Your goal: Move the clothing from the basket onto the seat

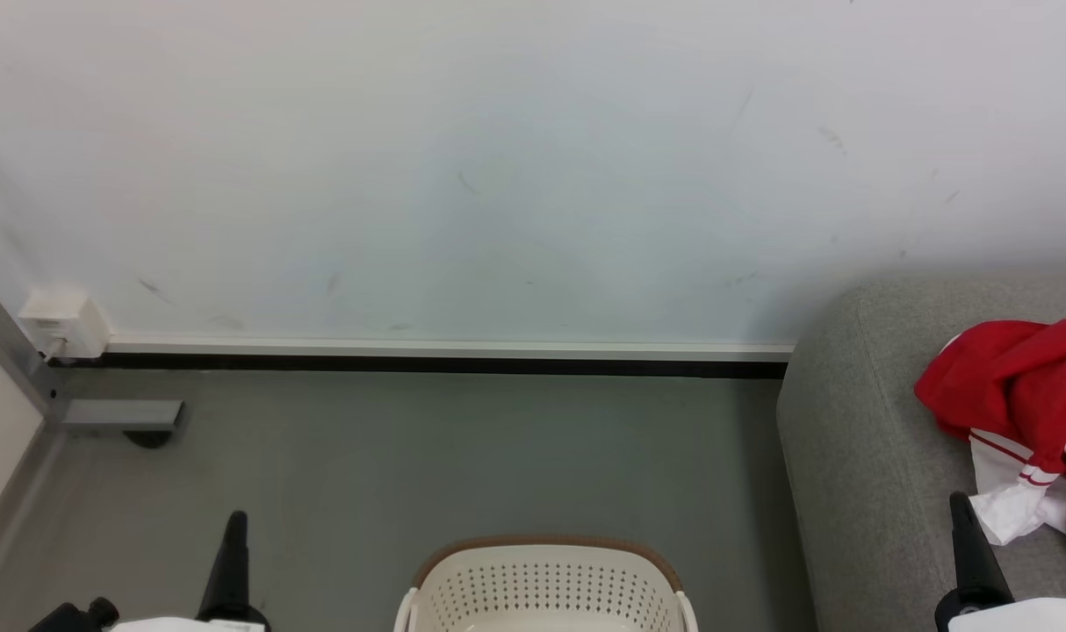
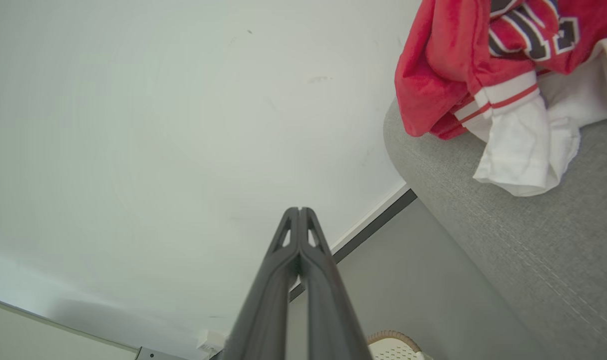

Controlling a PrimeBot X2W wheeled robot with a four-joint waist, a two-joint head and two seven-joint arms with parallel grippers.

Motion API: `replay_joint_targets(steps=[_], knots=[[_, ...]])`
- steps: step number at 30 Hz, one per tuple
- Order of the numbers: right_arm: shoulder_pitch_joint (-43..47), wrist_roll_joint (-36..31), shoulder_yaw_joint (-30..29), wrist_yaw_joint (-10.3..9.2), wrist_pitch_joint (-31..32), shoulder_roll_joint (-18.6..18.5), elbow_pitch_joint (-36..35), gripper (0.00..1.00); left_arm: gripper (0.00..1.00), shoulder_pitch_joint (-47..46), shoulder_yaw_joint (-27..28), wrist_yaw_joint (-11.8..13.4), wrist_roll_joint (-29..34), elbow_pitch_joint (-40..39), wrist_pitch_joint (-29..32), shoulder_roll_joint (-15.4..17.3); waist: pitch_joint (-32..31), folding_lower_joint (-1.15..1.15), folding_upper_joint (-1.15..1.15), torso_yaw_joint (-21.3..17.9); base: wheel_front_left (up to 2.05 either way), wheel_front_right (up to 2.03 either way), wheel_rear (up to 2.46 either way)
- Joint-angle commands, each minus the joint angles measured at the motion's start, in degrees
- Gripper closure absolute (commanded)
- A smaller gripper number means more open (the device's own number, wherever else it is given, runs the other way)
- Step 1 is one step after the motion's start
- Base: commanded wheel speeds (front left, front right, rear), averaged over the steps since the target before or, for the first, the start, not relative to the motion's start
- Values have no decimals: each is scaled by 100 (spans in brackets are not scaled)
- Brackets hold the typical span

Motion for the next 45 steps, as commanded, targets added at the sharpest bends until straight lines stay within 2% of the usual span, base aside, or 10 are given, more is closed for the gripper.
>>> replay_joint_targets(steps=[1,45], knots=[[-172,119,-36,-6,22,-32,-75,100,100,-136,38,12,-141,-90,41,32,2,0,0,-2,0,0,0],[-333,2224,-359,-10,633,54,-89,100,100,-336,83,59,-2478,-260,676,17,113,0,0,-170,0,0,0]])
